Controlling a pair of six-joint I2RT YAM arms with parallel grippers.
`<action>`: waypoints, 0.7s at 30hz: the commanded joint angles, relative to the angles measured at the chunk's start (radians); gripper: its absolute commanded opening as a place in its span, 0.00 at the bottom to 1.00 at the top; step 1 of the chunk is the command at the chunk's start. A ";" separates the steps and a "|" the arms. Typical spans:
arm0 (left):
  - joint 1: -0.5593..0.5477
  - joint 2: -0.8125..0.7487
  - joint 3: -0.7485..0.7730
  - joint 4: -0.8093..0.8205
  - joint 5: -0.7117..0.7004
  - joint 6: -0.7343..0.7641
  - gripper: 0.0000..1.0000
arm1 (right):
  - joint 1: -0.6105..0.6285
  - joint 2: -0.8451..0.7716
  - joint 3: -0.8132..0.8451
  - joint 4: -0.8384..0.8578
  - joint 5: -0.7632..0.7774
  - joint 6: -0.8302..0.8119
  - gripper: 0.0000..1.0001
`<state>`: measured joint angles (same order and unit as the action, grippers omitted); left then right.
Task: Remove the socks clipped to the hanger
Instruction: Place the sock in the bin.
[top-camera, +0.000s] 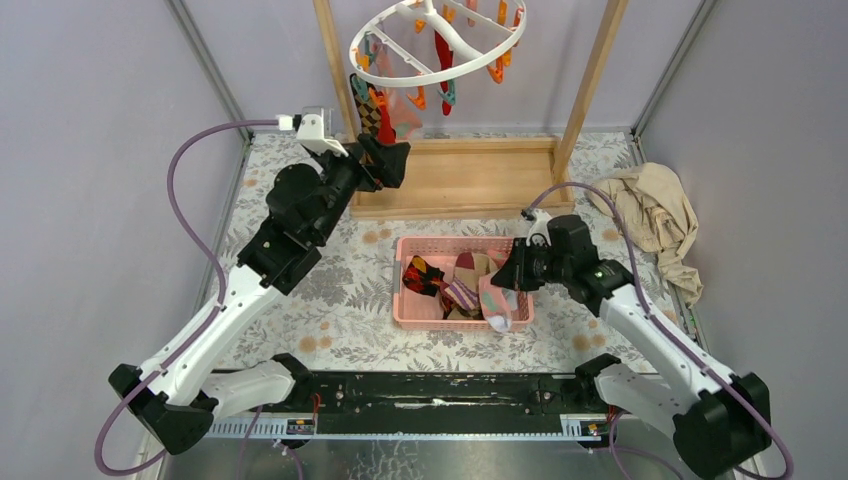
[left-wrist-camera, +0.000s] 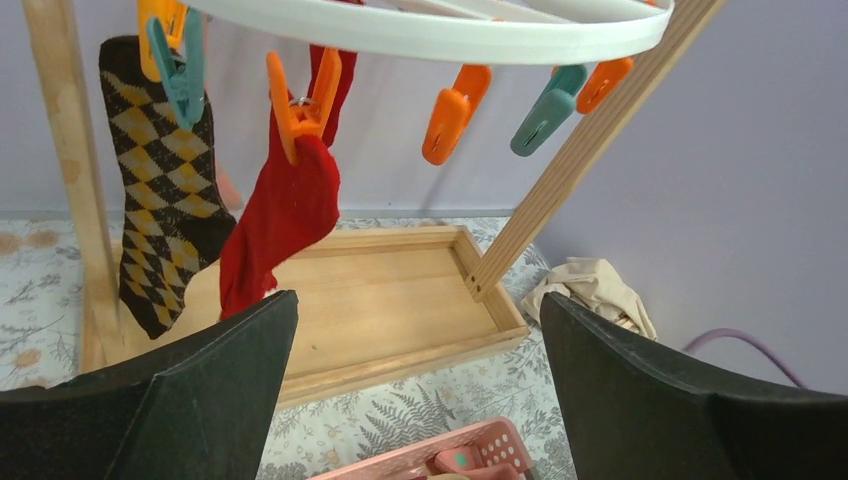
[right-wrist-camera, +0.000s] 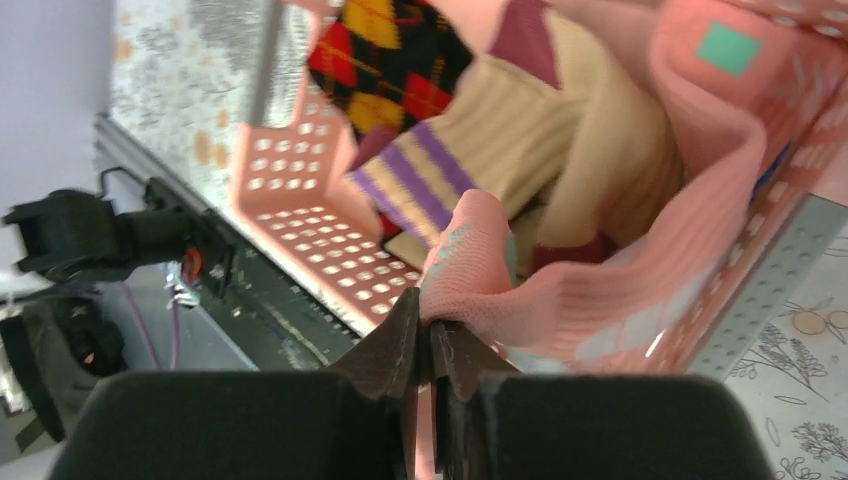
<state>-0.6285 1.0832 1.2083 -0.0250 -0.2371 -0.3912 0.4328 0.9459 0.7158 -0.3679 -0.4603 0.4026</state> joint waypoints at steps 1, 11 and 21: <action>-0.005 -0.033 -0.036 -0.037 -0.036 -0.017 0.99 | 0.007 0.100 -0.038 0.150 0.103 0.034 0.00; -0.005 -0.070 -0.111 -0.081 -0.097 -0.047 0.99 | 0.010 0.326 0.023 0.181 0.291 -0.033 0.20; -0.005 -0.096 -0.140 -0.138 -0.220 -0.068 0.99 | 0.083 0.165 0.201 -0.019 0.390 -0.083 0.49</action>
<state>-0.6285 1.0149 1.0855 -0.1471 -0.3737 -0.4423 0.4831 1.1954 0.8215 -0.3176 -0.1310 0.3515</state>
